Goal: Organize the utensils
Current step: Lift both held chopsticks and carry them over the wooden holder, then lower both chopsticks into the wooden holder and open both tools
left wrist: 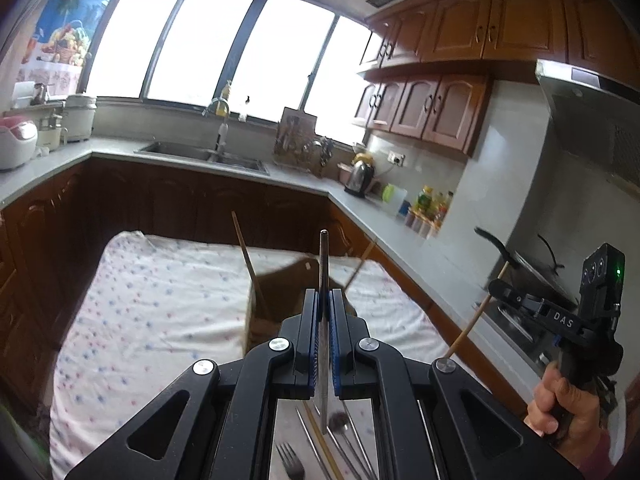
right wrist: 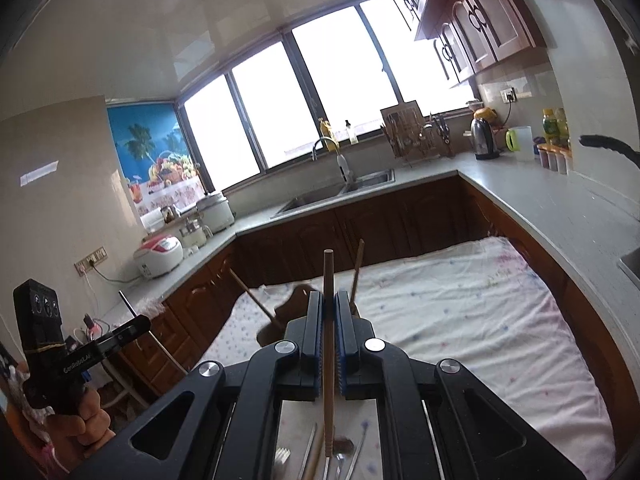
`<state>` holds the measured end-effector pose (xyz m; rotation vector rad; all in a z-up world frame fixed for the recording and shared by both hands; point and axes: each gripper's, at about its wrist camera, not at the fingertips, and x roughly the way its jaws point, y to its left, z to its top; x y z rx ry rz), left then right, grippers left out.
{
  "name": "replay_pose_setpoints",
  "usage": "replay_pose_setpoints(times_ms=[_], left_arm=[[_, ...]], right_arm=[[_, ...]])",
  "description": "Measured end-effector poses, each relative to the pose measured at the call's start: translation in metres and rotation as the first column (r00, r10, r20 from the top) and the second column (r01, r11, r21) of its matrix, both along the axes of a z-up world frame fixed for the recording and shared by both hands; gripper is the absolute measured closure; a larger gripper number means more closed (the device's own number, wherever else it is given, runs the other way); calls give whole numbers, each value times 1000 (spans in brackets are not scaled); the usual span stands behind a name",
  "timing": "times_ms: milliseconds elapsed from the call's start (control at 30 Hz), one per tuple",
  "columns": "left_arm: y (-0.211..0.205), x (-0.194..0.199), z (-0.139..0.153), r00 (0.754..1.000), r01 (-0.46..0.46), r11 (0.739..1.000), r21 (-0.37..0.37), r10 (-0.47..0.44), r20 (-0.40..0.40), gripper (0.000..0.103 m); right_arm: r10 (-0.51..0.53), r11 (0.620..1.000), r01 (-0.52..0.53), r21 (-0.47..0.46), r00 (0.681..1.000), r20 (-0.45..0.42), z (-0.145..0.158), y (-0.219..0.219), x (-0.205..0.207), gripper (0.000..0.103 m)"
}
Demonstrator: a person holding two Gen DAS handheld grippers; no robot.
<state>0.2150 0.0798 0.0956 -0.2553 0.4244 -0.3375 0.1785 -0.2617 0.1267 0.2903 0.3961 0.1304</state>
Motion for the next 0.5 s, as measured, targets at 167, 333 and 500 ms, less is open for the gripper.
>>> replay_pose_setpoints(times_ms=[167,333,500], left_arm=[[2,15,11,997,-40,999,11,39,60,100],[1,38,18,991,-76,997,17,74,112,100],[0,66,17,987,-100,995,4,99,130,100]], right_arm=[[-12,1000,12,8,999,51,13,3,24,97],[-33,999,31,16,995,92,23,4,51,97],[-57,998,56,12,992,116,27,4,80,97]])
